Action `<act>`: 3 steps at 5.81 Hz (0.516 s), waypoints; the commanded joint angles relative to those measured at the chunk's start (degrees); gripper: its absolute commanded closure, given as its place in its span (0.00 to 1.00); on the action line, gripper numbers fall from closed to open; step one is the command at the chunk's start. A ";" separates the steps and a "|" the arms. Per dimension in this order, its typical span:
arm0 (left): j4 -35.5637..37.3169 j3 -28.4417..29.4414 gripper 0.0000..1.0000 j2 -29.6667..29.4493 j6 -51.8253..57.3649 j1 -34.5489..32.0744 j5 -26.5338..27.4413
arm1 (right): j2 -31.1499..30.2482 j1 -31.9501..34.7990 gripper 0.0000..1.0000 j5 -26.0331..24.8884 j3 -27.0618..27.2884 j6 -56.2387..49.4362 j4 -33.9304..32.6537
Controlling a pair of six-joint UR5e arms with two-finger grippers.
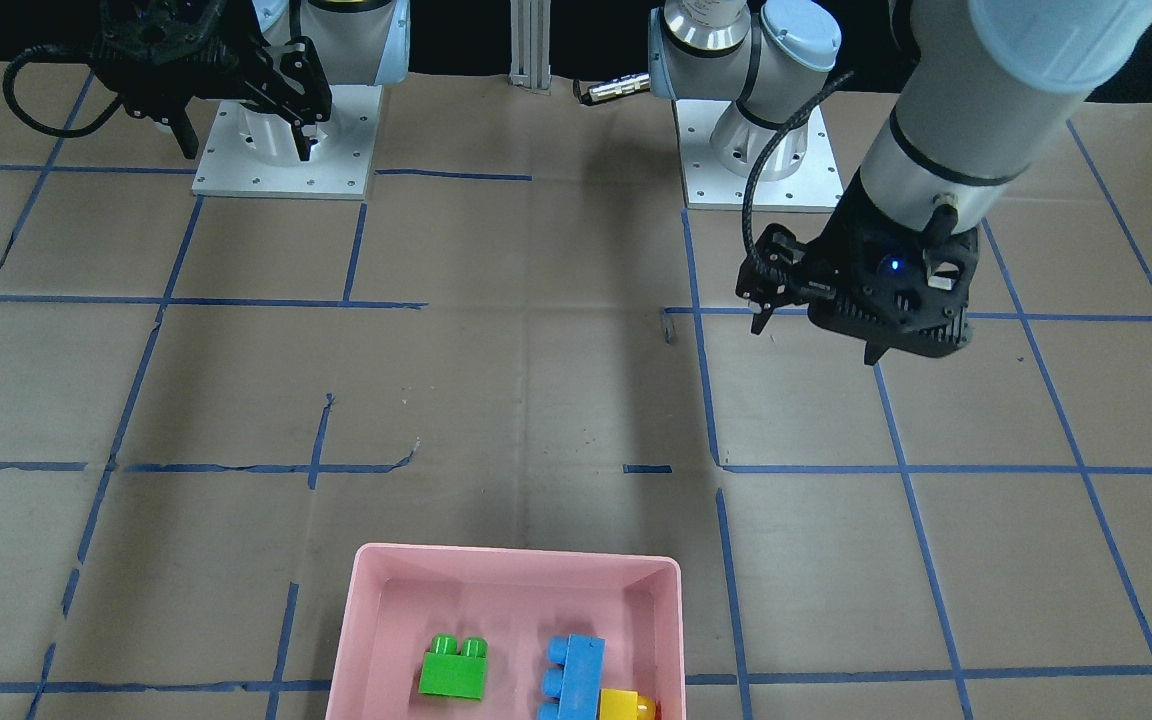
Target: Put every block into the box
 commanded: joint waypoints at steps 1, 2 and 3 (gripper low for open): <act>0.84 -6.48 0.01 6.08 -0.05 0.27 -0.20 | -0.15 0.05 0.00 0.05 0.24 0.00 0.06; 0.84 -5.97 0.01 5.92 -2.07 0.09 -0.21 | -0.15 0.05 0.00 0.05 0.32 0.00 0.06; 0.84 -6.14 0.01 6.26 -2.17 0.09 -0.03 | -0.15 0.05 0.00 0.05 -0.28 0.00 -0.03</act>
